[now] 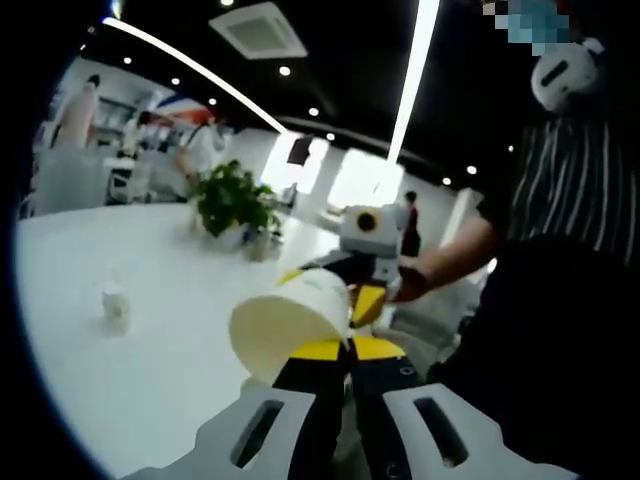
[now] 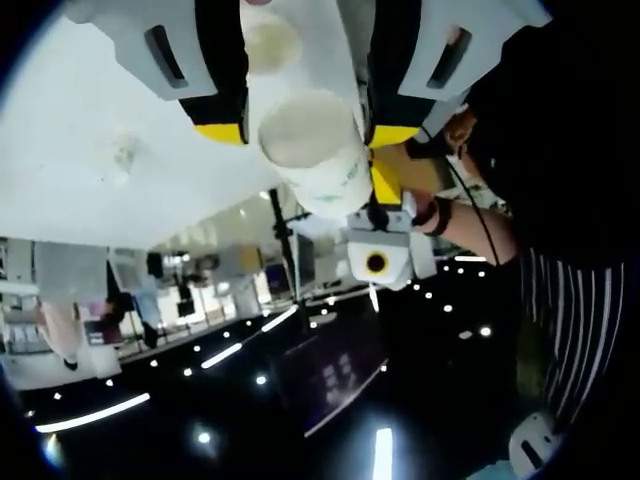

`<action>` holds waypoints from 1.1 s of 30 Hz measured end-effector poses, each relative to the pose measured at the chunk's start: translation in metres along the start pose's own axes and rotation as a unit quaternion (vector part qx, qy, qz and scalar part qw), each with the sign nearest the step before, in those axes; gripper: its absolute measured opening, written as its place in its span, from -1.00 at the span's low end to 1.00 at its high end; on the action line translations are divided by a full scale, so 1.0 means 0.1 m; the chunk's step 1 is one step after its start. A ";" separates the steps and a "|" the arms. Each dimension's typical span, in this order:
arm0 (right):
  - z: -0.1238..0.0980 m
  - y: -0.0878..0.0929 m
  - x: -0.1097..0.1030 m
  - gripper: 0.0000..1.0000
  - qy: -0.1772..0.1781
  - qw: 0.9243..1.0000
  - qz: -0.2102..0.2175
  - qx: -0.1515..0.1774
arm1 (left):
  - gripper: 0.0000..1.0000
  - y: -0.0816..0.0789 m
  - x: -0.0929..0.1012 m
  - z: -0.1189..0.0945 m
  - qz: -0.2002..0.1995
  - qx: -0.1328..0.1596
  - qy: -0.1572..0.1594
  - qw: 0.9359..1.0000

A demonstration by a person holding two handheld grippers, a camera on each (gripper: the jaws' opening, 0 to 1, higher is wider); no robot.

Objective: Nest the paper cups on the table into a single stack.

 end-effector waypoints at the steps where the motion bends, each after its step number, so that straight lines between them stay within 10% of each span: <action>1: 0.00 0.00 0.00 -0.11 0.001 1.000 0.001 0.000 | -1.00 0.00 0.00 0.00 0.002 -0.001 0.000 1.000; 33: -0.26 -0.13 0.14 0.32 0.051 0.998 0.000 0.031 | -1.00 0.00 0.02 0.05 -0.003 -0.019 0.001 1.000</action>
Point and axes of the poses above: the point that each gripper's makers call its tool centre point, and the gripper's own axes: z roughly forward along the fingers, x roughly to its right, y roughly out of its underside, the point moved 4 cm from there along -z, roughly backward along the fingers, and after that the axes turned 9 degrees about x, right-handed, at the moved point
